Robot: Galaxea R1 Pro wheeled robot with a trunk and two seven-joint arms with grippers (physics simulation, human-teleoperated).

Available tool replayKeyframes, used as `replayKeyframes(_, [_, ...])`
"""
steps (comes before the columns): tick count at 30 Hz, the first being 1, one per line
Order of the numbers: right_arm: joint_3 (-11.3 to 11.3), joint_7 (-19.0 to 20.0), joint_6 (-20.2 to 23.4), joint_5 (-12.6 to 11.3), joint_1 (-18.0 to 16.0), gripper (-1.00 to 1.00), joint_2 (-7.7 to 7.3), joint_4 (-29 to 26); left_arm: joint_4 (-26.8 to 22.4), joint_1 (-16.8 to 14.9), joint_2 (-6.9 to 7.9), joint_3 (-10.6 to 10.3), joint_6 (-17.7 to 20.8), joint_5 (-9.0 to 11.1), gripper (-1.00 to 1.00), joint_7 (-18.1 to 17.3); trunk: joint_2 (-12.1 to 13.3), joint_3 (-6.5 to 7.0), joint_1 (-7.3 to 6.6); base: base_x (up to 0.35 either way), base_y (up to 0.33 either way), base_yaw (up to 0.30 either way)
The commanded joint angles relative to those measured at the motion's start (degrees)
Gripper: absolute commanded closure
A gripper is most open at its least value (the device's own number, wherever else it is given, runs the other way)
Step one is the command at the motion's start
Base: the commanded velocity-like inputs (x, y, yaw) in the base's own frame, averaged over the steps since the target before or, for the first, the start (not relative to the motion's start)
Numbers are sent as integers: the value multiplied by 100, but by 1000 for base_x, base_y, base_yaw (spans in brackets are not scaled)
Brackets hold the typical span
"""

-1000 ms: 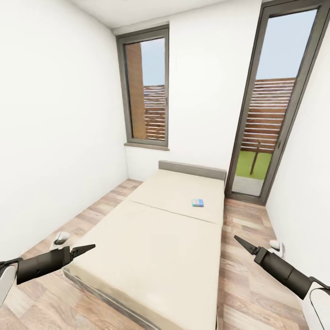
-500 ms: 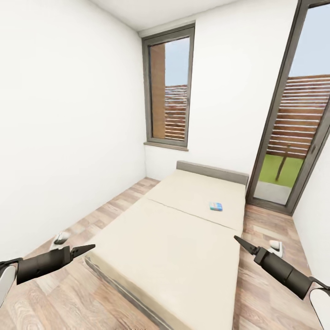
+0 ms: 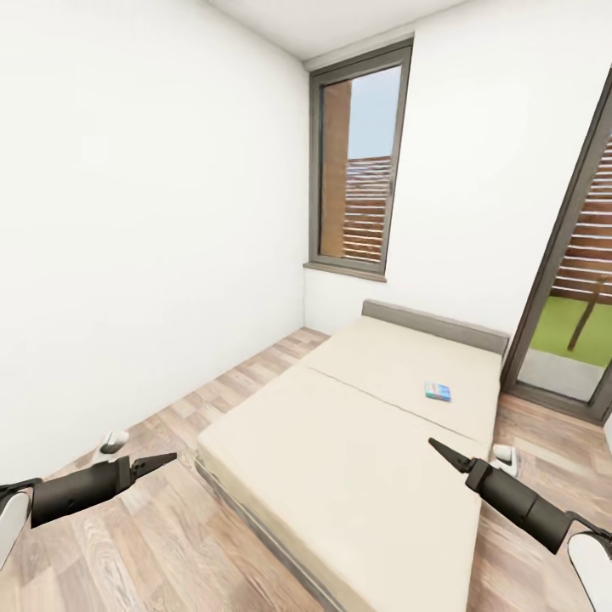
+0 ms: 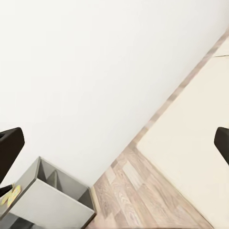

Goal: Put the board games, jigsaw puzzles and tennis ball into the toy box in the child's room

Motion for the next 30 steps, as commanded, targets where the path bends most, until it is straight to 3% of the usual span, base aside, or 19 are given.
replayKeyframes(1, [-2,5,37,-25,-1,-100,1,-1,4,-5,-1,2,21,-13,-100,-26,-4,-2,2,-5,0,291])
replayKeyframes(30, [33,-5,28,-24,-13,-100,29,-1,9,-5,-7,-6,25,-9,-100,-27,-4,-2,2,-58,-17,291])
